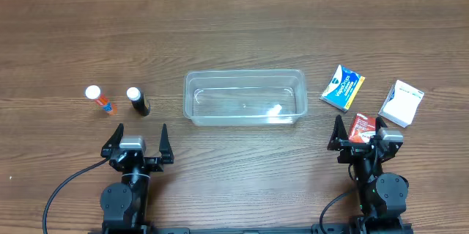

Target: Pack container

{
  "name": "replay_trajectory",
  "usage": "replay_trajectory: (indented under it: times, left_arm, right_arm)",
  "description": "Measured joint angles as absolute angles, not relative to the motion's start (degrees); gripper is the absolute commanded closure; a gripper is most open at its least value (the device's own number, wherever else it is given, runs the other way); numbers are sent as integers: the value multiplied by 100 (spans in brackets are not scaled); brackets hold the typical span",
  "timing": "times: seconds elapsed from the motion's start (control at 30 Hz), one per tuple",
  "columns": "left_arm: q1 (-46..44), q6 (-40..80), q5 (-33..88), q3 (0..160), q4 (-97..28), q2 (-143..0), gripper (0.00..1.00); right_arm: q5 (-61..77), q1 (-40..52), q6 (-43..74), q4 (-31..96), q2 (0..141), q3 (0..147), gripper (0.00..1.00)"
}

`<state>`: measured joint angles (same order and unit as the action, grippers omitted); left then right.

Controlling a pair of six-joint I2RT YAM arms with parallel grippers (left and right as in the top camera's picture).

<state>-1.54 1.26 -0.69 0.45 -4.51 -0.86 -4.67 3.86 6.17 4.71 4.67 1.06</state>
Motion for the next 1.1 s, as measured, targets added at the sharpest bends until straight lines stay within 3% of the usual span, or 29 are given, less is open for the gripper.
replay_trajectory:
  times: [0.93,1.1]
  left_arm:
    - [-154,202,-69,45,-456,-86,0]
    - [-154,685,-67,440,-1361,-89,0]
  right_arm:
    - [-301,384,615,478,467,106,0]
    - [-178,386,617,1052,554,211,0]
